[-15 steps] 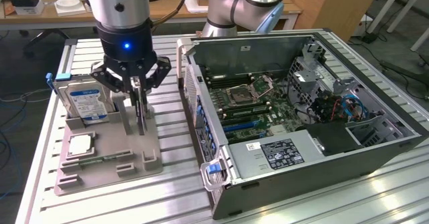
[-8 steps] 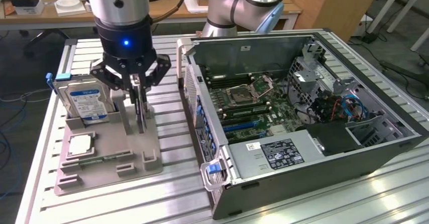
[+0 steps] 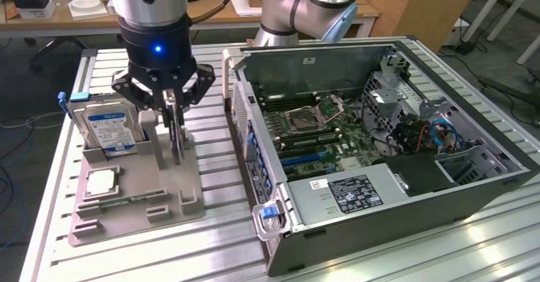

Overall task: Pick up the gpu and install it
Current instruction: 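Pick up the gpu and move the gpu toward the slot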

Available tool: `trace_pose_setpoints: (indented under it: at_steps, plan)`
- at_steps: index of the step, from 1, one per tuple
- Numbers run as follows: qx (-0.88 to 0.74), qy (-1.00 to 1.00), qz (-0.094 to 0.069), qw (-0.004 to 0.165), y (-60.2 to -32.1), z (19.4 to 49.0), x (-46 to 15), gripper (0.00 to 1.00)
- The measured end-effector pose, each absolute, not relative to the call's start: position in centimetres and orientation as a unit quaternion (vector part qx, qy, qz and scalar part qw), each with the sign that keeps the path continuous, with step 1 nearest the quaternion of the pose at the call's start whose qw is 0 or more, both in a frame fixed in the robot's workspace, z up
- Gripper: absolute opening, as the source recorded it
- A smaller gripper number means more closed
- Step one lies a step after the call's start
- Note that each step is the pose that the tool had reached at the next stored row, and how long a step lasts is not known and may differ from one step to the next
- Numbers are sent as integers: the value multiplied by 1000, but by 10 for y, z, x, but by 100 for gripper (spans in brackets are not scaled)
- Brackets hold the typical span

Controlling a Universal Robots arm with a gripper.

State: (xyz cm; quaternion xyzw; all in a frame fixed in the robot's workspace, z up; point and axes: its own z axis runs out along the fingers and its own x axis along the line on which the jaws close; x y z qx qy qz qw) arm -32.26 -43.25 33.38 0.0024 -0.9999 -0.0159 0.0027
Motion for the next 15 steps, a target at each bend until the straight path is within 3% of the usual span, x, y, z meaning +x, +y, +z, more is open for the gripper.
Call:
trace_pose_setpoints:
  at_steps: [15]
  plan:
    - [3, -1000, -24, 3, -433, 342, -323, 26]
